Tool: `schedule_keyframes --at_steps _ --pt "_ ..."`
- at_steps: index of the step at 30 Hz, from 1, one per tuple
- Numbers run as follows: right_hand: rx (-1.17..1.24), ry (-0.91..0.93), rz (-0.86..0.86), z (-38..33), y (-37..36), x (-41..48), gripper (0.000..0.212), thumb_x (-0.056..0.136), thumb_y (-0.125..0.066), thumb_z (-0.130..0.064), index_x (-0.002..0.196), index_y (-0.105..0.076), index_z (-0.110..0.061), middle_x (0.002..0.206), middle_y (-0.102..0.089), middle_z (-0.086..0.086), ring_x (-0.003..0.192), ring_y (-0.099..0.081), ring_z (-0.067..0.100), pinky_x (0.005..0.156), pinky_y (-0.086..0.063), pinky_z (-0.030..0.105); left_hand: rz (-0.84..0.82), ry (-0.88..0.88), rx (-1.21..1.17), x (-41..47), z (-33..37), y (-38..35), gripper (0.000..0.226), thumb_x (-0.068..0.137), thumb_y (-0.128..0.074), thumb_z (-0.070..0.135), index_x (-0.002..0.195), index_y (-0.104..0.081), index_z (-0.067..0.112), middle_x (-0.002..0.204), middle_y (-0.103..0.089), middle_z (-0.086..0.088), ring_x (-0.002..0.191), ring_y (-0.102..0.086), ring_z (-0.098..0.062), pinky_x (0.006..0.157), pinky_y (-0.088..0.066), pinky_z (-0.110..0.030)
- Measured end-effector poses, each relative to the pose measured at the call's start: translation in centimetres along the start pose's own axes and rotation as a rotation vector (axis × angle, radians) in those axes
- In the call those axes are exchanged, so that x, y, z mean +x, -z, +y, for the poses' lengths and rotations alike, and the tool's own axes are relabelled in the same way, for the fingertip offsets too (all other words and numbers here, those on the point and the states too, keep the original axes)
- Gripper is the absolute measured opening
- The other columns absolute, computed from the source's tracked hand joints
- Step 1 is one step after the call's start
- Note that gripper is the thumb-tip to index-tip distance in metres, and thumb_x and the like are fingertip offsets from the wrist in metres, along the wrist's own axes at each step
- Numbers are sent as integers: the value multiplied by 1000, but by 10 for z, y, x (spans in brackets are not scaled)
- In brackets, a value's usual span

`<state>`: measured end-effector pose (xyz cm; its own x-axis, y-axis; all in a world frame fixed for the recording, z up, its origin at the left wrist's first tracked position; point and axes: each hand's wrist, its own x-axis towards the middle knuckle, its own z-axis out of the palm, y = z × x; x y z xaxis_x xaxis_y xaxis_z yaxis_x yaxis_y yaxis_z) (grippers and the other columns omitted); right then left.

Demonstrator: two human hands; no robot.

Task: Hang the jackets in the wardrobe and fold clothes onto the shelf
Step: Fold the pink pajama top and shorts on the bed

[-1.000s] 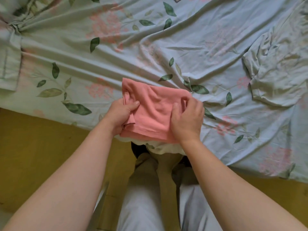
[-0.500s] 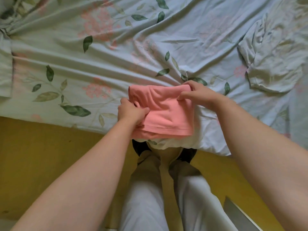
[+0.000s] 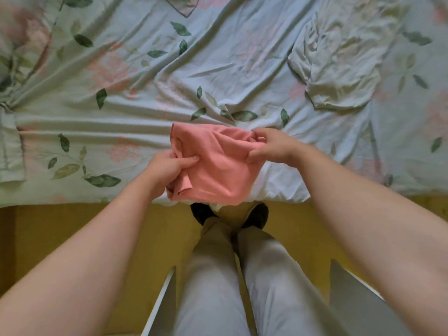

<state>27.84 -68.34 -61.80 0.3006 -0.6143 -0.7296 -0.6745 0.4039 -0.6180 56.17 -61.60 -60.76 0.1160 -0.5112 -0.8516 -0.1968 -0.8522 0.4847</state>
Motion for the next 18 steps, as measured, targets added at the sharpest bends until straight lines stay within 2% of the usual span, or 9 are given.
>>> schedule_keyframes --at_steps 2,4,5,7,10,11,13,15,18 --pt "-27 13 -14 8 10 -49 26 72 -76 -23 90 -58 -19 96 -63 -6 90 -59 18 77 -49 34 -31 -137 208 -39 27 0 11 85 -78 20 83 -68 16 68 -72 3 62 -67 -15 45 -48 -25" --pt "-93 56 -76 7 17 -99 21 78 -72 -28 98 -68 -29 106 -65 -7 97 -60 15 84 -52 35 -75 -293 427 -88 62 -2 7 86 -75 22 87 -70 17 78 -75 -5 72 -70 -23 53 -56 -38" --pt "-126 81 -104 6 18 -121 14 79 -71 -31 93 -70 -31 105 -64 -6 96 -59 16 84 -53 39 -94 -371 522 -110 82 -3 6 85 -75 23 86 -70 19 81 -74 -6 75 -70 -23 61 -56 -41" --pt "-160 87 -108 8 18 -168 12 83 -67 -41 86 -72 -30 104 -60 -9 96 -55 12 87 -50 39 -124 -487 663 -152 121 -9 8 84 -76 28 86 -70 24 80 -74 -4 79 -70 -22 69 -56 -40" --pt "-61 42 -47 9 27 -234 29 84 -64 -63 100 -72 -40 120 -51 -10 110 -52 11 99 -45 36 -119 -583 782 -211 183 -22 13 84 -80 28 80 -68 31 71 -69 9 66 -65 -10 61 -51 -27" --pt "13 60 0 7 33 -252 30 85 -64 -65 100 -71 -40 122 -52 -6 111 -54 15 100 -47 38 -117 -594 796 -227 199 -28 13 84 -80 28 79 -68 32 71 -69 11 67 -64 -7 60 -48 -26" --pt "180 88 72 2 49 -284 25 89 -69 -52 95 -72 -28 121 -61 2 108 -60 21 97 -50 37 -135 -597 781 -256 226 -44 7 84 -80 31 83 -73 31 76 -73 10 74 -68 -10 68 -50 -29" --pt "462 102 104 4 63 -306 26 86 -78 -40 104 -74 -21 119 -70 -2 110 -66 19 99 -52 40 -157 -570 729 -279 252 -66 5 82 -81 31 83 -77 30 78 -76 8 79 -72 -15 73 -54 -32" --pt "1014 169 179 17 76 -322 71 75 -88 -25 130 -53 2 125 -65 13 117 -62 32 102 -48 45 -232 -483 706 -312 287 -107 14 78 -84 28 87 -79 18 80 -78 -1 81 -74 -26 74 -59 -35"
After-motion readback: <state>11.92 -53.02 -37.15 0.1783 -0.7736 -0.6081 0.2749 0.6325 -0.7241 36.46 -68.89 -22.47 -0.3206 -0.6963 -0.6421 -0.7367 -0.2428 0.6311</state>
